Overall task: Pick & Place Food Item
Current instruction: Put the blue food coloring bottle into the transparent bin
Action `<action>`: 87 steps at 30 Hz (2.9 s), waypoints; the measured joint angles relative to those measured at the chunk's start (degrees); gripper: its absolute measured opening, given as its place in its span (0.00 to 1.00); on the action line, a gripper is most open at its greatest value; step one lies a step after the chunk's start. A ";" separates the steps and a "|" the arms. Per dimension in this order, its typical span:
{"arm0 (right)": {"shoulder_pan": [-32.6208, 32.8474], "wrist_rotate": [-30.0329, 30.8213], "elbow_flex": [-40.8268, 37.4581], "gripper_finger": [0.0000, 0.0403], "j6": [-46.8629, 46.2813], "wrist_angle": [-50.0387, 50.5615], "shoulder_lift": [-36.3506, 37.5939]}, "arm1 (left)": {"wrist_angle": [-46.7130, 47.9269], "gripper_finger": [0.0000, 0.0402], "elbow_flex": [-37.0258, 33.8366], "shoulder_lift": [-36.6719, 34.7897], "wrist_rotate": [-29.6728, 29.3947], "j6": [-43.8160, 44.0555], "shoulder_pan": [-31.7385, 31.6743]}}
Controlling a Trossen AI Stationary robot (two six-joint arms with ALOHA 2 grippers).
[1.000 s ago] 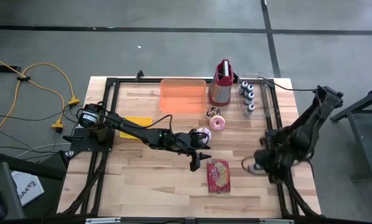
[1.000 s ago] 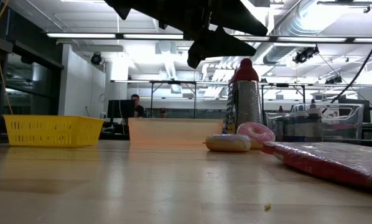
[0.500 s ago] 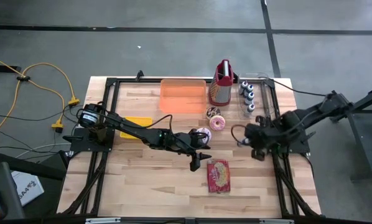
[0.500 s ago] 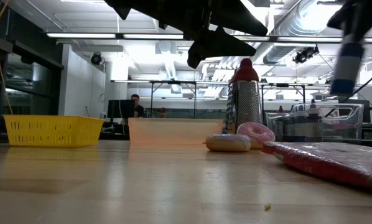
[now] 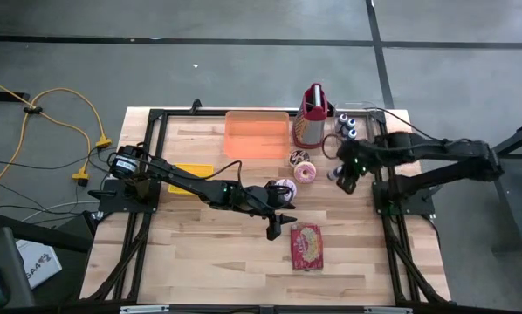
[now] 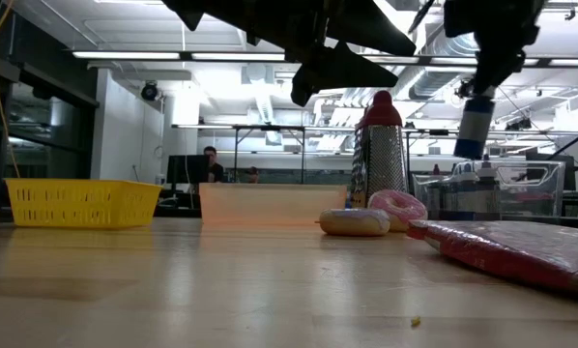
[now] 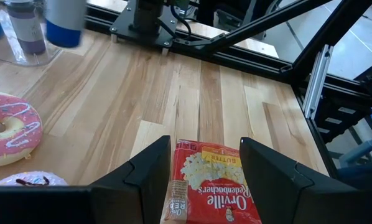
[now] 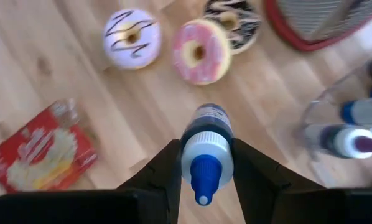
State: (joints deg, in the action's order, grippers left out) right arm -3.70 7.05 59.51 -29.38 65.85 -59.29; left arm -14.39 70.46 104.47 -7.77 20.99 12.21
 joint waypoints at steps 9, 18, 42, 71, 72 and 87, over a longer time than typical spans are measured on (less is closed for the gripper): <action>-15.64 -0.77 7.93 0.27 6.55 0.50 0.00 | 0.06 0.46 -0.01 0.00 0.00 -1.75 -0.60; -32.09 2.59 12.17 0.27 11.65 7.49 0.00 | 0.31 0.46 -0.02 0.00 0.59 -5.15 -0.59; -51.23 0.27 12.11 0.26 10.96 5.67 -7.07 | 6.03 0.46 -0.02 0.00 6.45 -8.95 -0.52; -49.40 9.06 12.11 0.26 -7.41 1.29 -12.92 | 8.93 0.46 -0.02 0.00 6.56 -12.13 3.23; -49.28 9.07 12.11 0.26 -7.37 1.33 -12.92 | 9.09 0.46 -0.02 0.00 6.56 -12.54 3.40; -49.22 11.24 12.11 0.26 -7.06 -2.27 -12.76 | 10.34 0.46 -0.02 0.00 6.56 -13.97 3.79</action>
State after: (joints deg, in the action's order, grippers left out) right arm -52.92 18.29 71.61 -36.44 63.58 -72.05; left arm -4.05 70.43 104.47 -1.21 7.03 16.00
